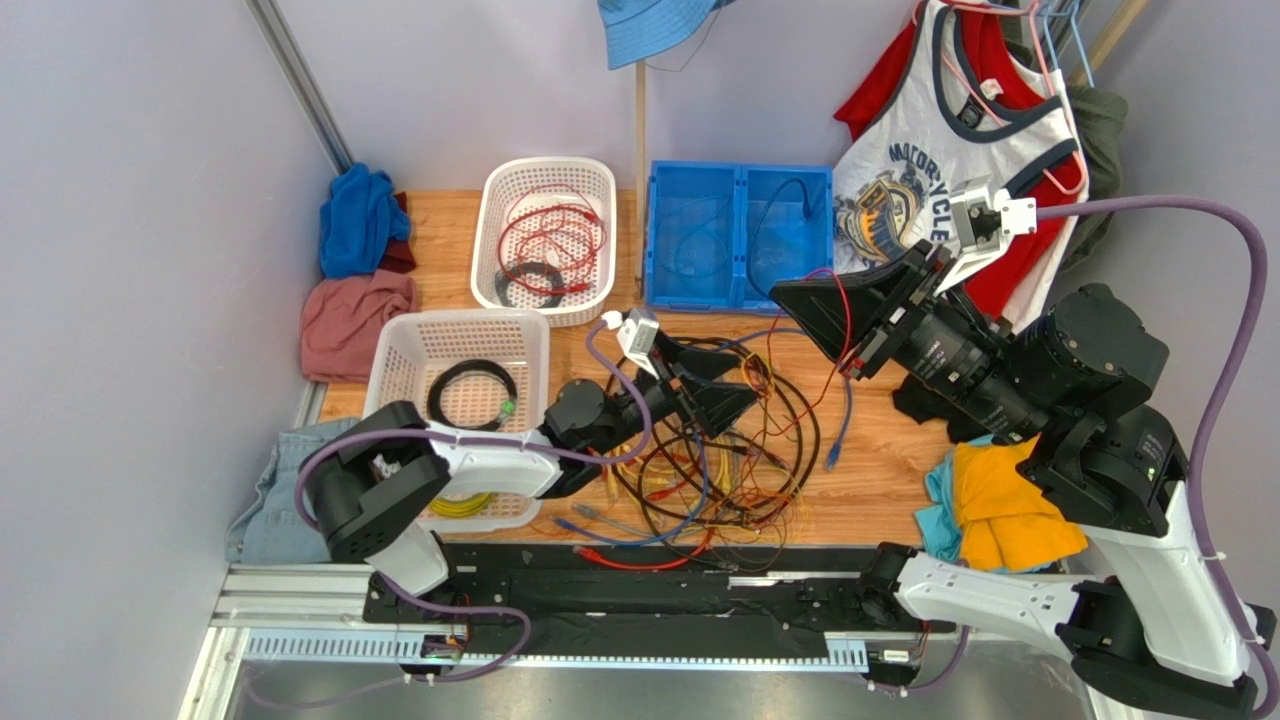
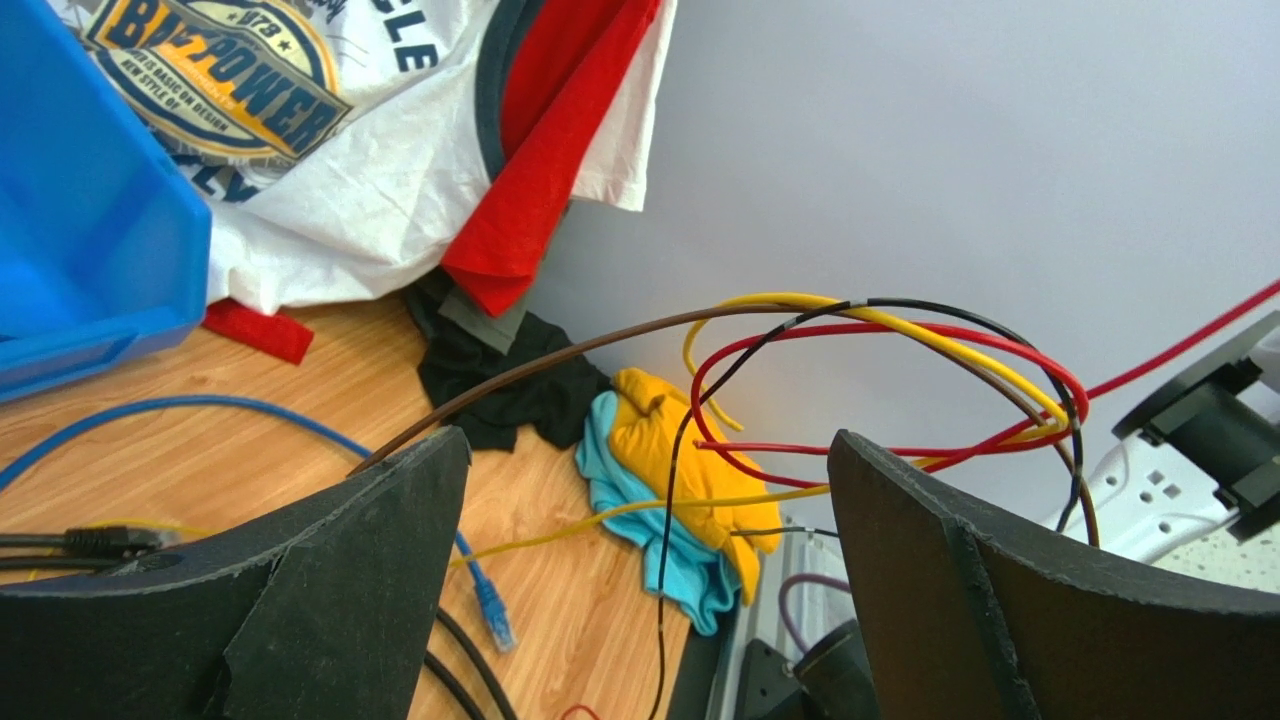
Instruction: Untangle the cables
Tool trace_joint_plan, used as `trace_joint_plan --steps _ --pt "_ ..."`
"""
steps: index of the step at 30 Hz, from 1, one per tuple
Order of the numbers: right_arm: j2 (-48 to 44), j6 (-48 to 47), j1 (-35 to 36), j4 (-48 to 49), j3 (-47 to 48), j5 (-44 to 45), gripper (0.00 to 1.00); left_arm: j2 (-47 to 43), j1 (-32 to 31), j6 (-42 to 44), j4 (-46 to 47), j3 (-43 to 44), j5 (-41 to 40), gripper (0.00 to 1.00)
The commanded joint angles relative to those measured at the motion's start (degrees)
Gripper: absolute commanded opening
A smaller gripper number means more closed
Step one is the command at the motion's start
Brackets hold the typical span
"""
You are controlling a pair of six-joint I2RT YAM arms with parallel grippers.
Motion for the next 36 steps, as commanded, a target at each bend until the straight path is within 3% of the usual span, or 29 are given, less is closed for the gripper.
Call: trace_joint_plan --steps 1,6,8,9,10,12,13,16,28,31,34,36 --pt "-0.6 2.3 0.2 2.8 -0.9 -3.8 0.00 3.3 0.0 -3.5 10.7 5.1 1.3 0.96" --pt "-1.2 4.1 0.1 4.2 -2.1 -6.1 0.00 8.4 0.1 -6.6 13.8 9.2 1.3 0.82" --pt "-1.2 4.6 0.1 4.2 -2.6 -6.8 0.00 10.0 0.1 -7.8 13.9 11.4 2.4 0.71" --pt "-1.3 4.7 0.1 4.3 -2.8 -7.1 0.00 10.4 0.1 -8.0 13.9 12.1 2.6 0.64" --pt "-1.3 5.0 0.2 4.3 -2.9 -7.4 0.00 10.7 0.1 -8.1 13.9 12.6 2.9 0.51" --pt "-1.3 5.4 0.1 4.4 -3.0 -7.9 0.00 11.1 0.4 -8.3 12.8 13.6 2.5 0.38" --pt "-1.4 5.6 0.1 4.4 -3.0 -8.5 0.00 11.1 0.6 -8.4 12.1 13.8 2.0 0.23" --pt "-1.4 5.8 0.1 4.3 -2.5 -9.1 0.00 11.0 1.7 -9.0 8.3 12.4 -0.5 0.00" --pt "1.1 3.4 0.1 0.1 7.3 -9.0 0.00 9.4 8.6 -13.7 -5.6 -6.0 -9.6 0.00" --pt "1.9 2.7 0.1 -0.9 10.2 -9.0 0.00 7.7 9.5 -14.4 -13.0 -7.7 -11.1 0.00" --pt "2.5 1.9 0.1 -1.2 12.0 -8.6 0.00 6.1 9.6 -13.8 -26.8 -7.0 -12.3 0.00" --pt "3.0 1.4 0.1 -1.2 13.7 -8.5 0.00 5.8 9.6 -13.3 -28.8 -7.1 -11.6 0.00"
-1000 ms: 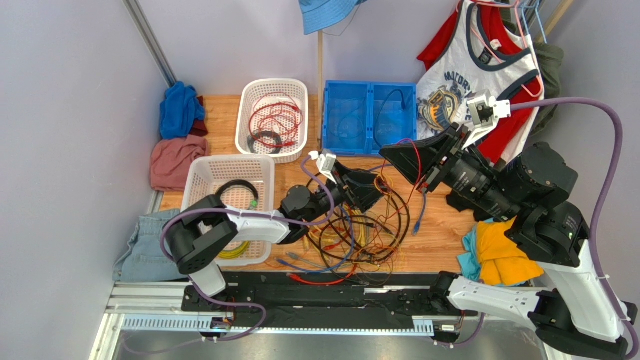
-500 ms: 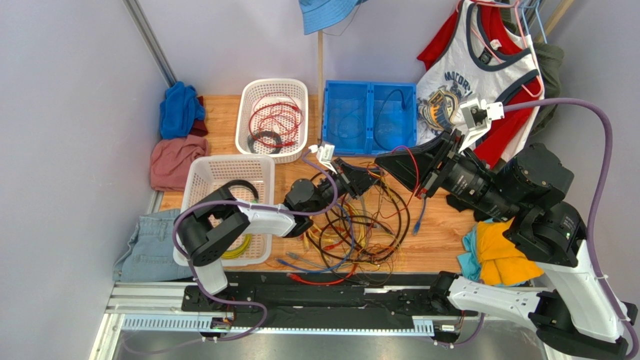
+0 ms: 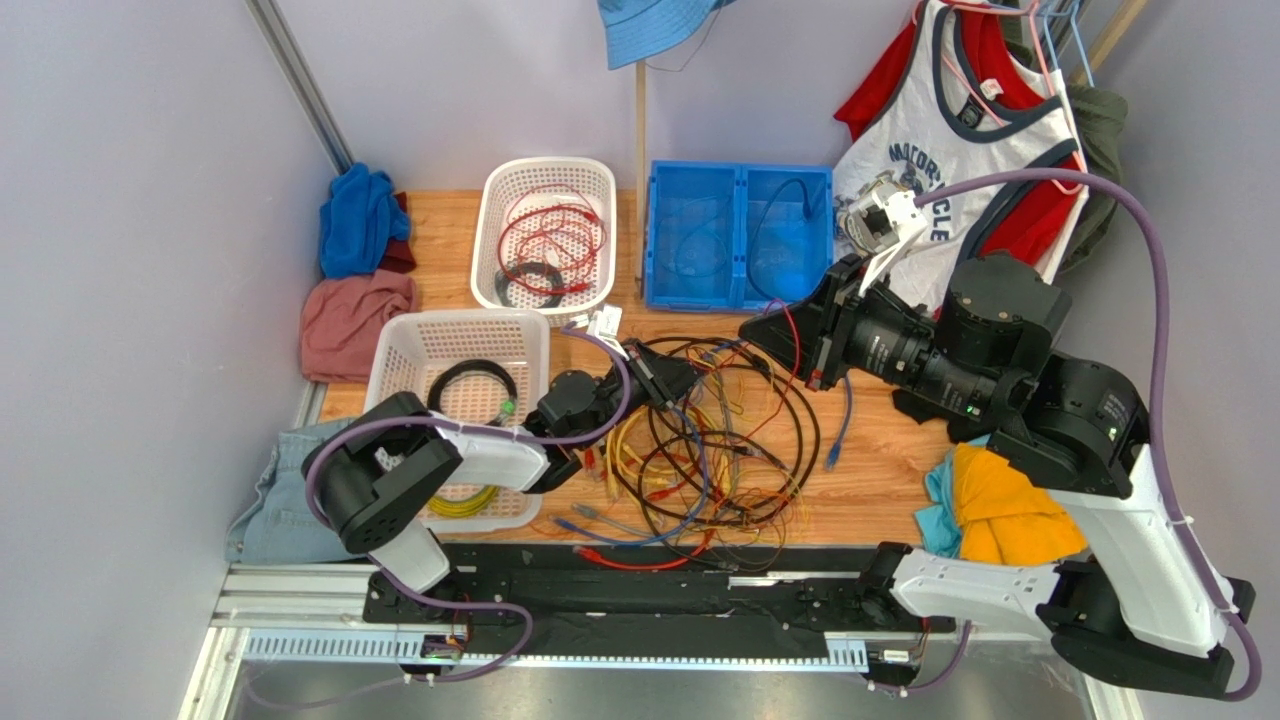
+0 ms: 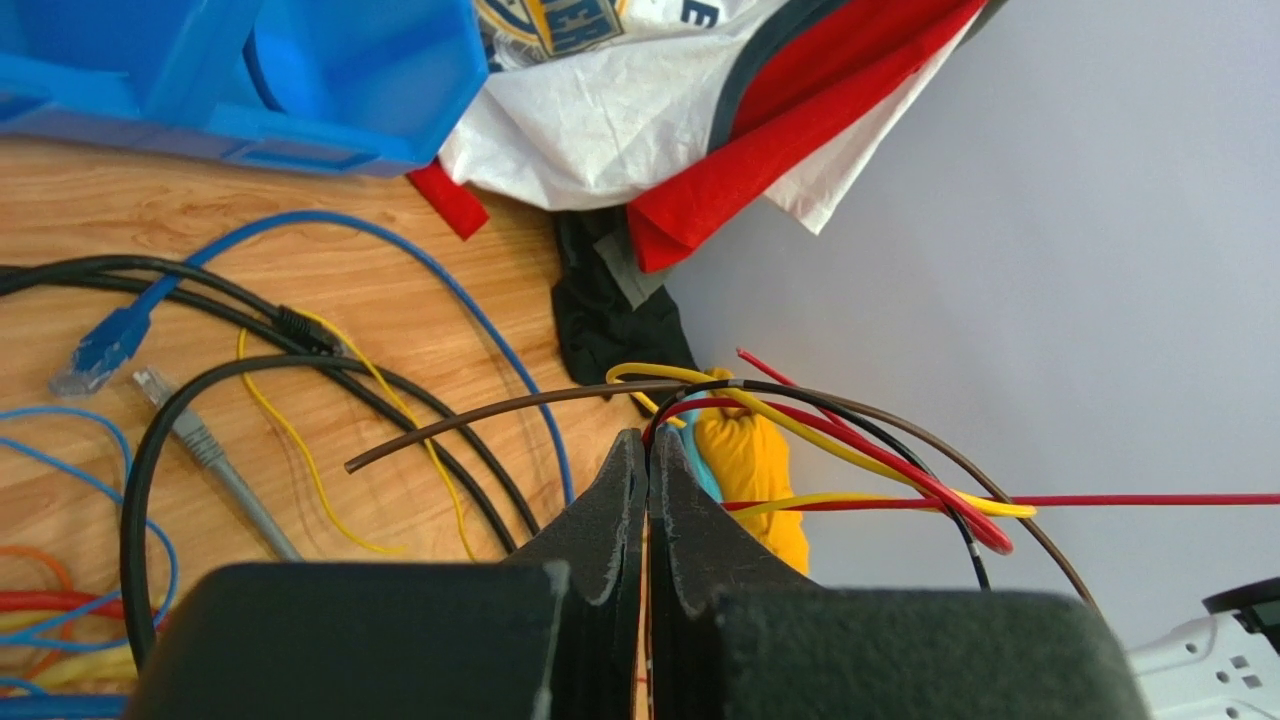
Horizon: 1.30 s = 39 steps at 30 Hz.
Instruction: Untangle the cables
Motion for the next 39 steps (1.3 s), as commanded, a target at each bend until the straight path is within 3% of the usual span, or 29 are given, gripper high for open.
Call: trace_joint_plan --steps 1,7,8,10,11,14,26,28,30,32,36,39 --pt "-2.4 -0.1 0.6 13.6 10.0 -3.9 0.00 1.6 1.8 3.1 -26.8 -2.5 -5.4 0.00" --pt "0.1 -1.4 0.6 11.7 15.0 -3.4 0.00 -1.2 1.8 4.6 -33.2 -3.3 -5.3 0.05" --pt "0.3 -1.4 0.6 11.7 15.6 -3.3 0.00 -1.6 1.8 4.9 -34.1 -3.4 -5.6 0.21" --pt "0.4 -1.4 0.6 12.1 16.8 -3.5 0.00 -2.7 1.8 4.9 -36.0 -4.0 -6.4 0.37" --pt "0.4 -1.1 0.6 12.4 16.8 -3.4 0.00 -3.0 1.8 4.7 -36.0 -4.5 -6.7 0.50" --pt "0.4 -0.9 0.6 12.9 16.5 -3.6 0.00 -4.4 1.8 4.6 -36.1 -6.3 -7.5 0.67" --pt "1.5 -1.1 0.6 13.4 18.5 -3.8 0.00 -17.4 1.8 7.4 -38.0 -11.4 -11.7 0.69" --pt "1.6 -1.0 0.6 13.4 18.5 -3.8 0.00 -24.3 1.8 8.6 -37.4 -13.0 -11.9 0.69" --pt "1.7 -1.1 0.6 13.5 18.5 -4.1 0.00 -32.6 1.8 11.0 -37.7 -13.9 -11.4 0.78" --pt "1.9 -0.9 0.6 13.6 18.5 -4.9 0.00 -38.7 1.8 13.5 -38.5 -13.8 -10.0 0.95" --pt "2.1 -0.9 0.6 13.9 17.6 -5.2 0.00 -54.4 1.8 17.2 -42.7 -11.6 -7.8 0.96" --pt "2.5 -0.9 0.6 15.0 15.7 -5.3 0.00 -61.2 1.8 19.5 -45.7 -8.8 -6.9 0.96"
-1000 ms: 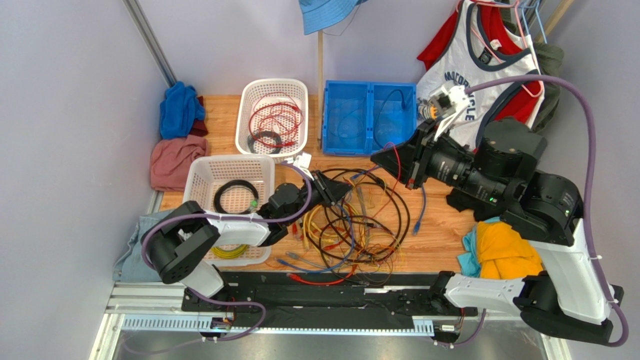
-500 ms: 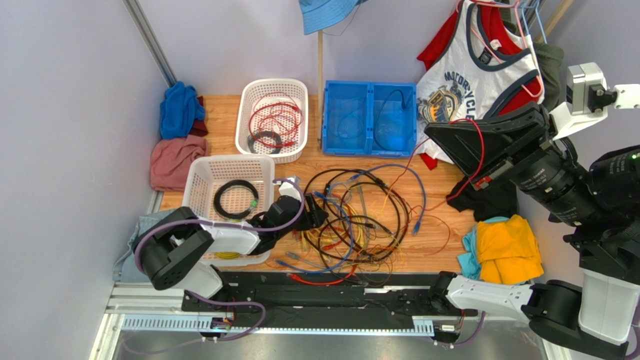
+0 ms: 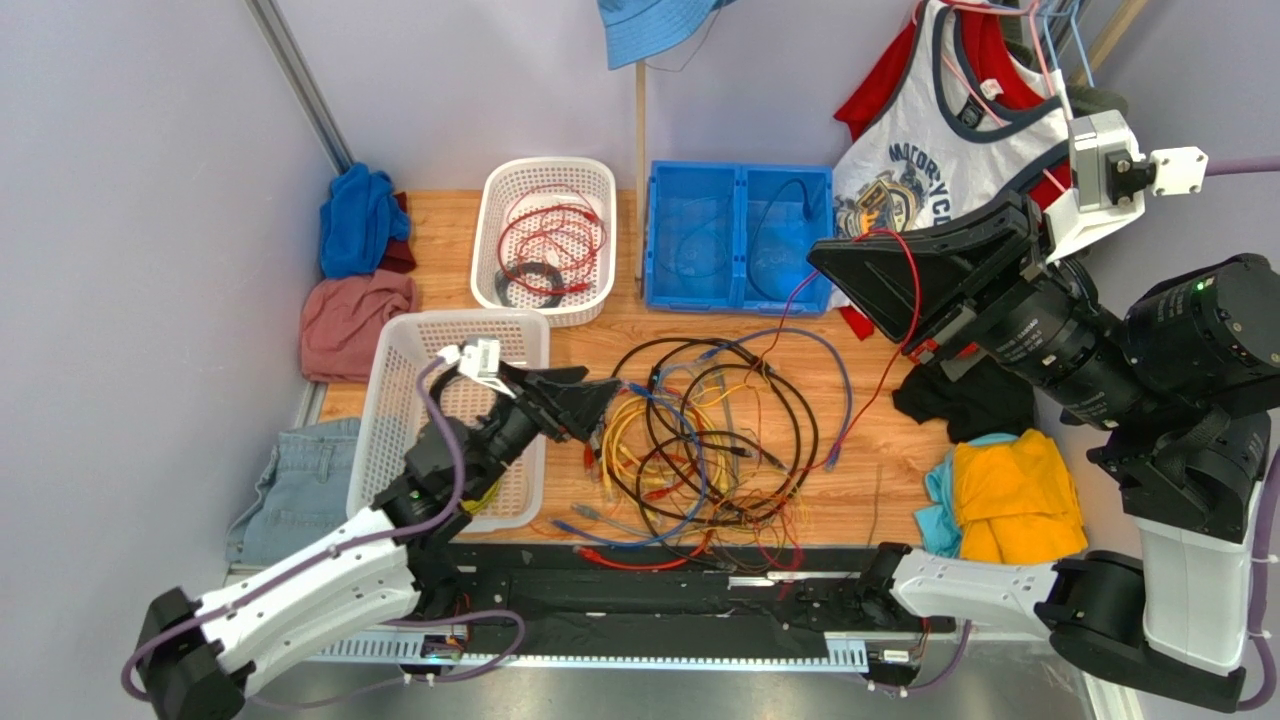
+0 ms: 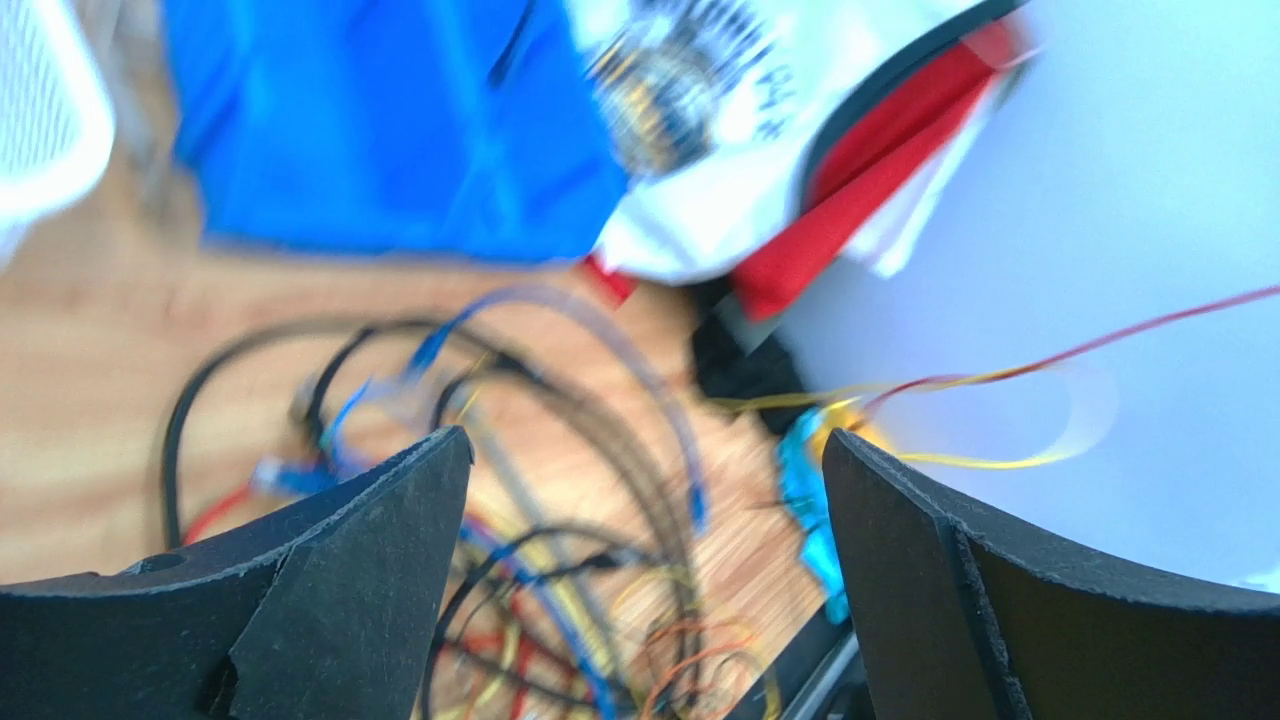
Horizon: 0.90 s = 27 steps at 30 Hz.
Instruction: Untangle the cables
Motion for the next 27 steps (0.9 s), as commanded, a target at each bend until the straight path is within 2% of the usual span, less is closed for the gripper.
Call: trace_joint_plan --steps 1,5,11,13,16,19,27 --pt "0.4 0.2 0.2 2.9 -1.9 -1.0 0.00 -8.8 0.0 6.4 -4.7 5.0 2.9 0.96" --pt "1.3 0.2 0.2 4.2 -5.7 -1.3 0.00 -11.7 0.0 10.1 -5.3 9.1 9.3 0.96" --pt "2.4 2.3 0.1 6.3 -8.3 -3.9 0.00 -4.6 -0.7 16.6 0.4 13.7 19.5 0.97" --pt "2.9 2.7 0.2 6.2 -8.1 -4.6 0.00 -1.2 -2.8 18.2 5.8 13.1 20.0 0.97" --pt "3.3 3.4 0.3 6.1 -8.0 -5.9 0.00 4.1 -6.6 23.8 8.3 15.0 18.5 0.97" --pt "3.5 3.7 0.3 5.8 -8.0 -6.6 0.00 9.8 -8.7 25.6 9.1 18.2 18.8 0.97" --pt "2.8 3.3 0.2 4.9 -9.3 -7.2 0.00 17.1 -10.0 26.0 12.3 22.5 20.1 0.98"
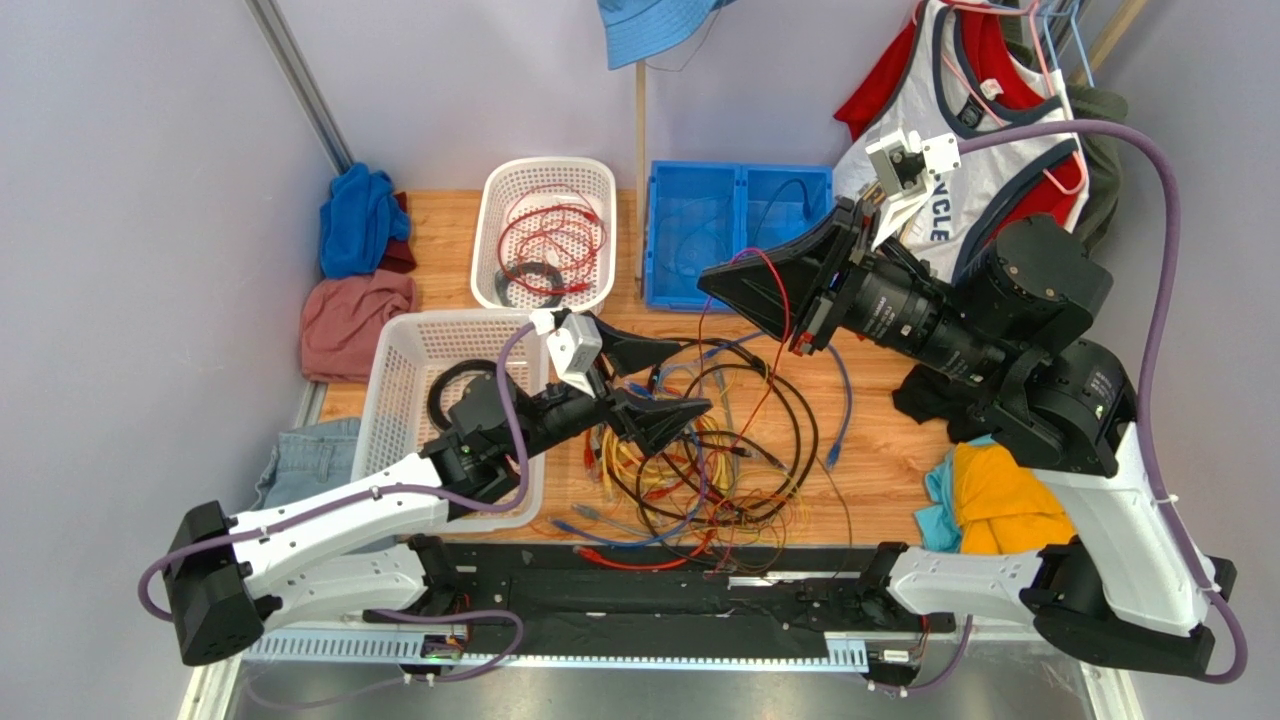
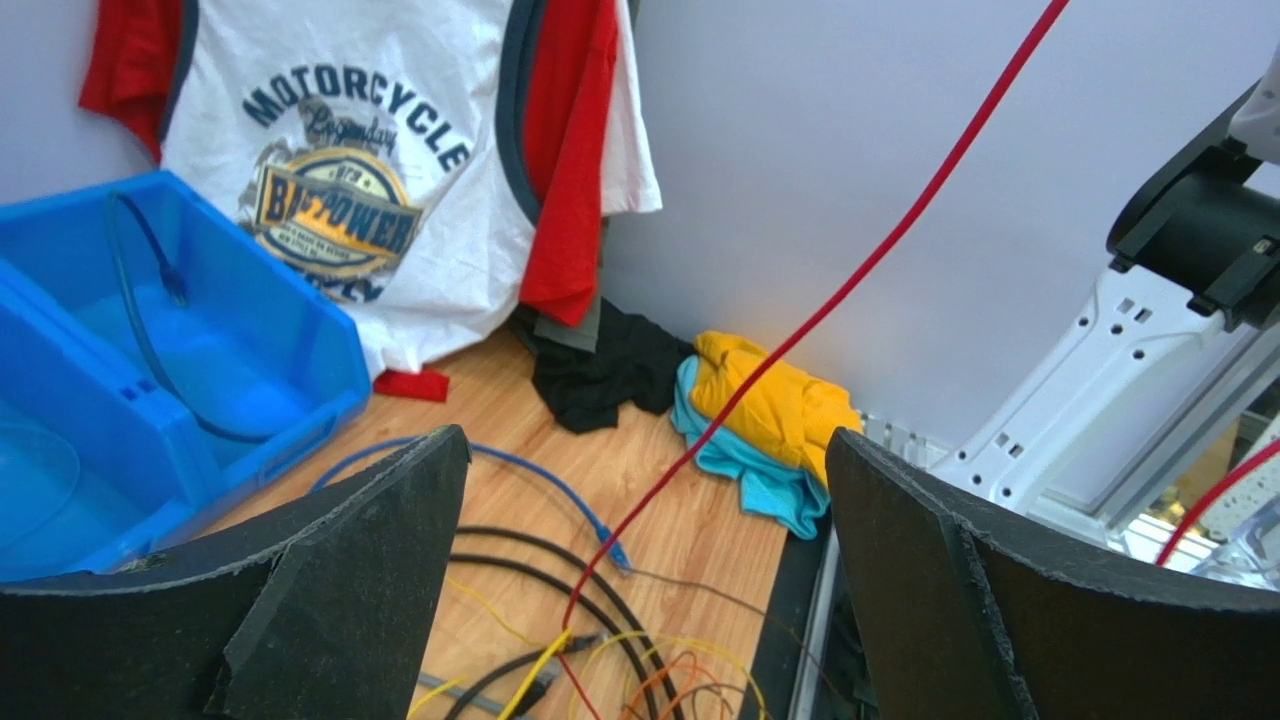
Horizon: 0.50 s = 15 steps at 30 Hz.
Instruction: Untangle the cables
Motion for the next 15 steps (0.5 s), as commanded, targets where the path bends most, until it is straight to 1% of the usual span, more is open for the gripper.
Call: trace_joint_plan --steps 1,6,7,8,9,10,11,12,15 --pt "-1.2 0.1 0.2 1.9 -0.9 -1.3 0.00 1.0 -0.4 2.3 5.9 3.2 1.3 0.98" --pt "-1.7 0.7 0.2 3.2 -3.4 -1.5 0.00 3.9 -0.4 3.0 6.9 6.6 1.5 0.98" --pt "-1.8 0.8 0.2 3.5 -3.6 -1.6 0.00 4.7 -0.4 3.1 6.6 8.2 1.3 0.93" --pt "-1.8 0.9 0.2 3.7 -3.9 -1.7 0.00 6.1 -0.4 3.3 5.9 9.0 1.4 0.84" --pt "-1.8 0.8 0.2 3.7 -4.0 -1.6 0.00 6.7 -0.4 3.9 5.4 9.7 1.7 0.71" --pt "-2.0 0.7 0.2 3.6 -4.1 -1.5 0.00 7.2 -0.4 4.0 4.7 10.5 1.6 0.34" --pt "-2.2 0.5 0.2 3.4 -4.1 -0.7 0.00 7.2 -0.4 4.1 3.1 10.6 0.9 0.15" --pt "-2.8 -0.2 0.2 2.9 -4.3 -0.1 0.00 6.9 -0.4 4.1 2.3 10.5 0.1 0.00" --pt "-4.5 -1.5 0.2 2.0 -5.0 3.5 0.00 2.8 -0.4 4.2 3.6 6.3 -1.8 0.00"
